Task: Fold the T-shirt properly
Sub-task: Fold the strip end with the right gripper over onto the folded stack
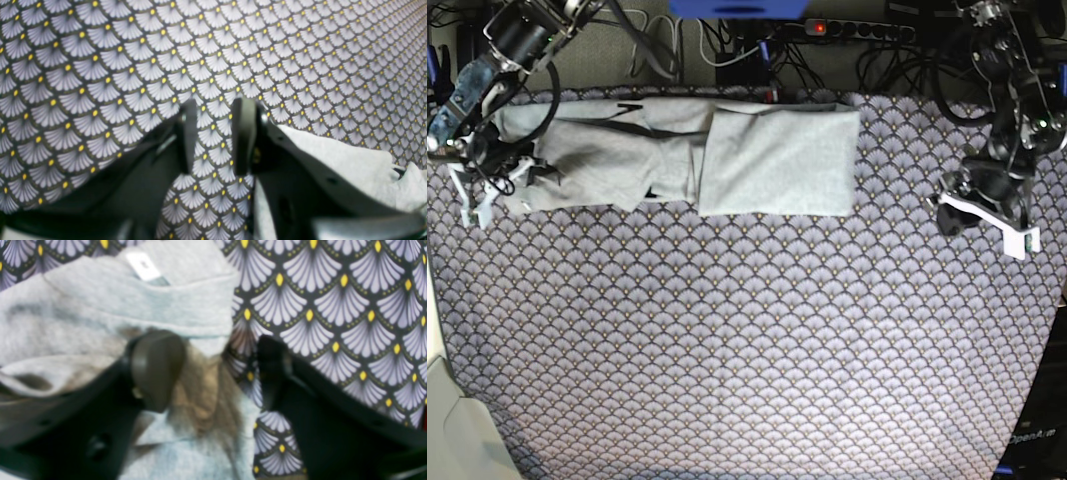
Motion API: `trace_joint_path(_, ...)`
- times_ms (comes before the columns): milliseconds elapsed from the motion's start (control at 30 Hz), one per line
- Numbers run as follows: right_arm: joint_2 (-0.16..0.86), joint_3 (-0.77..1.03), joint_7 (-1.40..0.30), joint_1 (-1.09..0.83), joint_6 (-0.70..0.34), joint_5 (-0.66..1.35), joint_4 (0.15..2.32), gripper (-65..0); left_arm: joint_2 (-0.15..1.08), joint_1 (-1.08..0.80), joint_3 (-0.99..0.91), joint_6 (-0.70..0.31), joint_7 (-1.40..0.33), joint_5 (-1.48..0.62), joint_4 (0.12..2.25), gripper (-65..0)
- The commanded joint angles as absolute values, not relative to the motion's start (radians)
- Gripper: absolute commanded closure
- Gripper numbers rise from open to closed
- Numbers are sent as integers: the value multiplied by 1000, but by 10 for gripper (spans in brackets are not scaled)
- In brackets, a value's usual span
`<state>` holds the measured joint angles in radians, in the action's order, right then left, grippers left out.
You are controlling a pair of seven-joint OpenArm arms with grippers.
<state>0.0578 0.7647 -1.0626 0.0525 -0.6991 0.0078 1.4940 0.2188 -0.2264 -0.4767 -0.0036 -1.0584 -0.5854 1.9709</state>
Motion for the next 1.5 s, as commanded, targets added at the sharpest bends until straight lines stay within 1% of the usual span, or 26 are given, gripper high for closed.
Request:
trace_joint_path(0, 64, 763, -1090, 58, -698, -15, 1497, -288, 231, -220, -483, -7, -1041, -593, 1986, -180)
trace_joint_path(33, 64, 763, -1090, 58, -698, -15, 1497, -258, 231, -220, -483, -7, -1041, -593, 1986, -180)
trace_joint_path(100, 64, 762, -1092, 58, -698, -15, 1497, -172, 231, -220, -483, -7, -1041, -593, 1986, -180)
trace_joint_path(200, 64, 762, -1092, 58, -698, -16, 1497, 0, 231, -220, -483, -7, -1041, -593, 1986, -180)
trace_joint_path(300, 70, 765, -1109, 58, -698, -18, 1524, 0, 231, -220, -483, -7, -1041, -593, 1986, -180)
trace_joint_path(433, 61, 765, -1130, 51, -698, -16, 1613, 0, 231, -222, -483, -7, -1041, -593, 1986, -180)
trace_joint_path(600, -10, 756, -1130, 31, -698, -16, 1758, 0, 231, -222, -539, -7, -1041, -593, 1986, -180)
trace_joint_path(833, -105, 624, -1130, -35, -698, -18, 1906, 0, 234, -234, -702, -7, -1041, -591, 1982, -180)
trace_joint_path(933, -154, 556, -1130, -74, -698, -18, 1960, 0, 278, -236, -751, -7, -1041, -591, 1979, -180)
trace_joint_path(1200, -157, 383, -1130, -120, -698, -15, 1975, 0, 346, -251, -886, -8, -1041, -591, 1886, -181)
trace_joint_path(1233, -157, 352, -1130, -120, -698, -15, 1975, 0, 354, -252, -897, -18, -1041, -591, 1871, -181)
trace_joint_path(1333, -157, 260, -1130, -134, -698, -10, 1975, 0, 372, -272, -932, -108, -1041, -591, 1827, -179)
trace_joint_path(1400, -157, 208, -1130, -140, -698, 50, 1975, 0, 372, -278, -961, -151, -1041, -582, 1808, -178)
trace_joint_path(1467, -157, 174, -1130, -142, -698, 114, 1975, 0, 372, -278, -987, -171, -1041, -582, 1782, -178)
